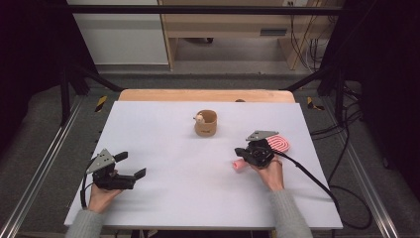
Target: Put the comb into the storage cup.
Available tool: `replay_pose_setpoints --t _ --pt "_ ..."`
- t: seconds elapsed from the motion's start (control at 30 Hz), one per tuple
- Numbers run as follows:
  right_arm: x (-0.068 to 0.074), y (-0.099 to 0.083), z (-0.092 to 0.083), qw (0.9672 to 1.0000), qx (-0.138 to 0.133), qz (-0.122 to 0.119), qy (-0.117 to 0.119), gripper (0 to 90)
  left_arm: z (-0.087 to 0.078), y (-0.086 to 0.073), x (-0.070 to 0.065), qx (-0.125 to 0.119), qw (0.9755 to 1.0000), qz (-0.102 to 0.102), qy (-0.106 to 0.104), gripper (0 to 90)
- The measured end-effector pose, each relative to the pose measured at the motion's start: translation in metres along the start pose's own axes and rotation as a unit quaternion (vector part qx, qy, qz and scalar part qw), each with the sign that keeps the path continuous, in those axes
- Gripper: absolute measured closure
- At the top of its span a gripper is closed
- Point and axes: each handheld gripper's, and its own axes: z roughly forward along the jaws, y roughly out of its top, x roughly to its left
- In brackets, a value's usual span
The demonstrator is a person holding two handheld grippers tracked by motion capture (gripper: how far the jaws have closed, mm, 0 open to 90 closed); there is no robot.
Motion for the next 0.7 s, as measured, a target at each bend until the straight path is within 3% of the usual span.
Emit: replay_pose_setpoints --t 0.37,0.7 --pt "-0.0001 -0.0057 0.0088 0.9987 0.051 0.005 -0.005 89.8 -0.0001 0.0000 -0.0001 -0.002 1.0000 -0.001 0.000 0.0" --pt "0.0012 -0.0071 0.0052 0.9978 0.066 0.010 -0.001 90.0 -0.0004 0.0001 -0.0001 -0.002 1.0000 -0.001 0.000 0.0"
